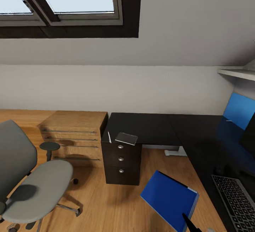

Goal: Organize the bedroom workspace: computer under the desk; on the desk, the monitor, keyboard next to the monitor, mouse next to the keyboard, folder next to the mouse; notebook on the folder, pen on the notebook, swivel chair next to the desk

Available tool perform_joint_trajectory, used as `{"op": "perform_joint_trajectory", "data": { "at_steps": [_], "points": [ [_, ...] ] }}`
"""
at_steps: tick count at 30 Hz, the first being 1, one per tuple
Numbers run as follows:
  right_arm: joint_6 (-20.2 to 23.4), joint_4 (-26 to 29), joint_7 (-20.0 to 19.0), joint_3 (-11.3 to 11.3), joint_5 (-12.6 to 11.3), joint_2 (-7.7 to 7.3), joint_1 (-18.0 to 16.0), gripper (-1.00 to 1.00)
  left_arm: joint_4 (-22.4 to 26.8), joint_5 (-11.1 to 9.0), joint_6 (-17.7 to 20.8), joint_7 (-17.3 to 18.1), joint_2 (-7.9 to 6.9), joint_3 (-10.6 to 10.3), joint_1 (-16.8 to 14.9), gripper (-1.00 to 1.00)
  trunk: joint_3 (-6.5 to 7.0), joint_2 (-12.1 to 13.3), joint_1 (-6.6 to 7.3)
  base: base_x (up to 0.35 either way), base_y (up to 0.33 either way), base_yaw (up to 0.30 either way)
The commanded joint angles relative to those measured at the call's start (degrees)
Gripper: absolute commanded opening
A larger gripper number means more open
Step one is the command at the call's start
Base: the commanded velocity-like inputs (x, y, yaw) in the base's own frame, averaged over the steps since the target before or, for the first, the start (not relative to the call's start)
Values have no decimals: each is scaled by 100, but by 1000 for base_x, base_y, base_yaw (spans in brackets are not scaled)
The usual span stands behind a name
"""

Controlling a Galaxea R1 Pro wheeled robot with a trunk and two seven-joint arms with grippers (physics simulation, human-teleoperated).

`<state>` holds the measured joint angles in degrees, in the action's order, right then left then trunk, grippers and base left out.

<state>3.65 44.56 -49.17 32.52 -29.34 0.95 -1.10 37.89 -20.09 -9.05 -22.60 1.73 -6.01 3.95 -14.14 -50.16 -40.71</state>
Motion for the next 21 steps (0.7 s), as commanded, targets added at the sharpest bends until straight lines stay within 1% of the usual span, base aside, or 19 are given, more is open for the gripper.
{"op": "perform_joint_trajectory", "data": {
  "at_steps": [1,13,16,17,19,20,21],
  "points": [
    [47,-2,-35,19,-32,4,-6,-100,8,-62,-27,-34,-6,-32,0,100,12,37,22,0,0,-53],
    [60,-13,-72,32,-73,37,-6,-100,8,-56,-18,-34,-6,-32,0,100,228,518,285,0,0,-9],
    [73,-11,-226,34,-83,38,-7,-100,9,-56,-18,-34,-6,-32,0,100,281,638,351,0,0,0],
    [72,-14,-632,33,-80,44,-7,-100,8,-56,-18,-34,-4,-32,0,100,299,678,373,0,0,0],
    [68,-16,-780,34,-75,49,-5,-100,8,-56,-18,-34,0,-32,0,100,335,758,417,0,0,0],
    [73,-16,-876,33,-69,72,-7,-100,8,-56,-21,-34,2,-32,0,100,335,758,417,0,0,0],
    [75,-3,-885,24,-62,75,-5,-100,8,-56,-25,-34,7,-32,0,100,335,758,417,0,0,0]
  ]
}}
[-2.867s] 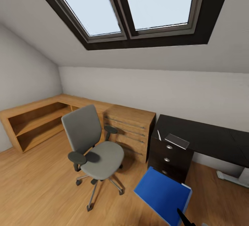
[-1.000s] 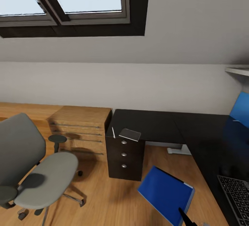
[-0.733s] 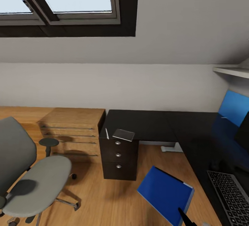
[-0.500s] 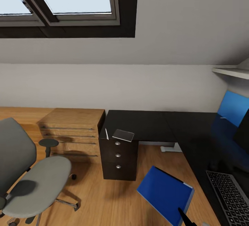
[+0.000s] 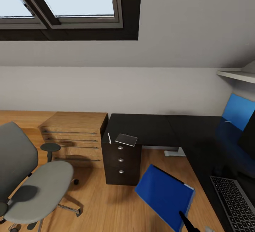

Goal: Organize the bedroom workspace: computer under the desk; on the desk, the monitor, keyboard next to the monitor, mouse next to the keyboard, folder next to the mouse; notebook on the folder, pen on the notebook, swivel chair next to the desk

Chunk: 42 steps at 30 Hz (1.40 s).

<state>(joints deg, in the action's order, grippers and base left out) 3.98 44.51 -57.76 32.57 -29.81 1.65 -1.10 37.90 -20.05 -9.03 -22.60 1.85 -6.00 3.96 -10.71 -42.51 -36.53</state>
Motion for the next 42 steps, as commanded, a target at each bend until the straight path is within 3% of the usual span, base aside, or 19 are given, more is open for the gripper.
{"op": "perform_joint_trajectory", "data": {
  "at_steps": [1,5,9,13,15,16,17,18,19,21,29,37,42],
  "points": [
    [45,9,-28,14,-12,1,-5,-100,10,-60,-28,-34,-4,-33,0,100,-7,-6,-1,0,0,0],
    [102,412,175,4,-34,97,-4,-100,9,-59,-22,-34,8,-38,0,100,-7,-6,-1,0,0,0],
    [186,2211,1311,4,-146,554,-4,-100,7,-53,-21,-34,45,-41,0,100,-7,-6,-1,0,0,0],
    [193,3287,2315,-103,-337,670,-8,-100,7,-46,-20,-34,92,-47,0,100,-7,-6,-1,0,0,0],
    [178,3646,3008,-301,-560,692,-20,-100,7,-44,-20,-34,111,-49,0,100,-7,-6,-1,0,0,0],
    [139,3879,3793,-545,-944,701,-34,-100,7,-44,-20,-34,121,-49,0,100,-7,-6,-1,0,0,0],
    [118,3928,4051,-622,-1103,702,-42,-100,7,-42,-20,-34,121,-50,0,100,-7,-6,-1,0,0,0],
    [21,4015,4740,-818,-1621,700,-80,-100,7,-38,-20,-34,123,-50,0,100,-7,-6,-1,0,0,0],
    [-19,4030,4933,-873,-1794,700,-100,-100,7,-39,-20,-34,123,-50,0,100,-7,-6,-1,0,0,0],
    [-222,4013,5563,-1084,-2517,692,-234,-100,7,-41,-20,-34,123,-50,0,100,-7,-6,-1,0,0,0],
    [-372,3731,5846,-1391,-3283,690,-324,-100,7,-35,-18,-34,131,-55,0,100,-7,-6,-1,105,0,0],
    [-402,3711,5739,-1408,-4746,673,-329,-100,7,-36,-18,-31,130,-58,0,100,-7,-6,-1,311,-9,0],
    [-403,3712,5503,-1384,-4797,671,-329,-100,7,-34,-17,-28,131,-58,0,100,-7,-6,-1,327,-102,0]
  ]
}}
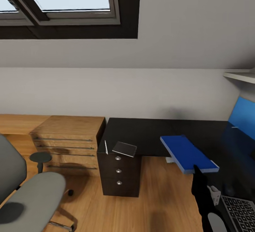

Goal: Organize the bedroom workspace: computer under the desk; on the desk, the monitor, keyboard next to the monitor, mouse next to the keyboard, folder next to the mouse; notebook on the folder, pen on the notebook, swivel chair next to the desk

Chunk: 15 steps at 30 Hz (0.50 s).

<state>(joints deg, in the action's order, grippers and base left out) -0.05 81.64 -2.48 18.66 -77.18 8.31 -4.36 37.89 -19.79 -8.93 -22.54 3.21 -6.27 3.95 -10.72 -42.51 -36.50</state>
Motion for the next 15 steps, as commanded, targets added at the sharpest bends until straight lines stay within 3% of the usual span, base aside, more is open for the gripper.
{"op": "perform_joint_trajectory", "data": {
  "at_steps": [1,11,15],
  "points": [
    [-4,0,-75,13,-66,4,-4,-100,8,-60,-28,-33,-5,-31,0,100,-7,-6,-5,327,-117,0],
    [-104,-39,-175,72,-49,-13,-4,-100,8,-60,-28,-31,-5,-32,0,100,-7,-6,-5,320,-125,0],
    [-111,-206,-166,281,-50,-52,-4,-100,8,-60,-25,-32,-5,-28,0,100,-12,-6,-5,49,-31,-56]
  ]
}}
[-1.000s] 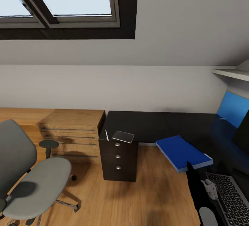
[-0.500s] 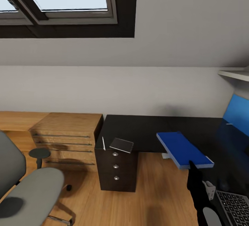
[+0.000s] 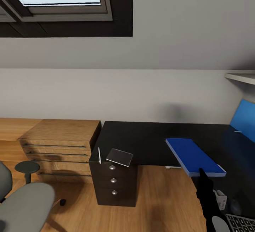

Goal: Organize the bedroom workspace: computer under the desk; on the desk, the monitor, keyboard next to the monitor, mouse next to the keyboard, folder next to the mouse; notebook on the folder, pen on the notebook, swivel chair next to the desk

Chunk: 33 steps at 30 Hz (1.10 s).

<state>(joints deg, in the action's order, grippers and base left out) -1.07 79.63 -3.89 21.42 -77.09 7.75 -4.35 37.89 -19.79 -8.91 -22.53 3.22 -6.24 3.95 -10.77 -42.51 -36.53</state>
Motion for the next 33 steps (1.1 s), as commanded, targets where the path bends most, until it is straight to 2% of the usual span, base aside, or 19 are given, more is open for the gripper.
{"op": "perform_joint_trajectory", "data": {
  "at_steps": [1,5,17,33],
  "points": [
    [-16,-90,-25,34,-59,-24,-5,-100,8,-60,-26,-33,-5,-31,0,100,-9,-6,-1,11,-7,-135],
    [-246,-172,-24,59,-66,-112,-5,-100,8,-60,-29,-34,-5,-28,0,100,-18,-6,-1,3,-2,-179],
    [-462,-186,-41,61,-67,-129,-5,-100,8,-60,-31,-33,-6,-33,0,100,-37,-6,-1,18,0,-96],
    [-438,-152,-39,86,-98,-129,-5,-100,8,-60,-25,-32,-5,-36,0,100,-38,-6,-1,258,-3,-2]
  ]
}}
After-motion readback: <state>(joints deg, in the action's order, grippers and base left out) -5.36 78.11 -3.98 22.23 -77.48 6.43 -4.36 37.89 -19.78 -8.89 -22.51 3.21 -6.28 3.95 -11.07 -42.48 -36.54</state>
